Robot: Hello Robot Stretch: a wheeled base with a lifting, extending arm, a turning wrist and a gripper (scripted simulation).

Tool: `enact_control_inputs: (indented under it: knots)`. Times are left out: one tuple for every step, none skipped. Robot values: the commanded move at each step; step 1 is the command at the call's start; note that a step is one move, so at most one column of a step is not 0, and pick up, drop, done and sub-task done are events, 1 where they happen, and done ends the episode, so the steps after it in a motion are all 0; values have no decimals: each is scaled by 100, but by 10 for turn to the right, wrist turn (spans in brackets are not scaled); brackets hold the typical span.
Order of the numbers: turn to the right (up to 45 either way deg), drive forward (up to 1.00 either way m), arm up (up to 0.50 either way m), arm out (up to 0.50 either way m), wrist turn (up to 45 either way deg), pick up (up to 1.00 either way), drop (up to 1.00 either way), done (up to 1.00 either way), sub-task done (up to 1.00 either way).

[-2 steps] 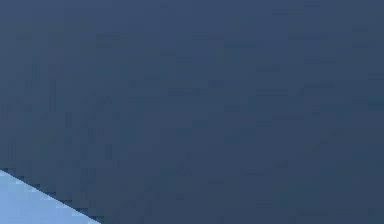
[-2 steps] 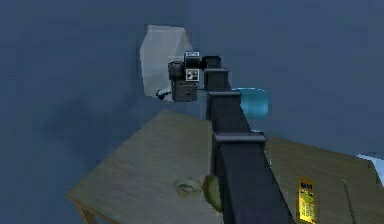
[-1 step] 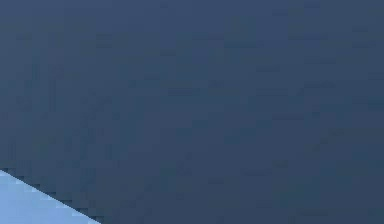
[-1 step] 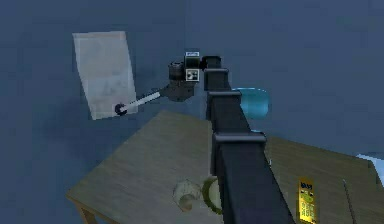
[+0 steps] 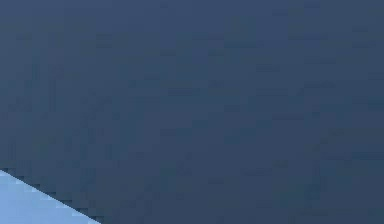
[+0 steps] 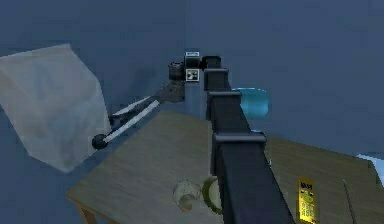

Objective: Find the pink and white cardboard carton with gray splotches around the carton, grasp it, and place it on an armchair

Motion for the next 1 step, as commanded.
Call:
enact_control_inputs:
  knots:
    - [0, 0, 0, 0, -300, 0, 0, 0, 0]
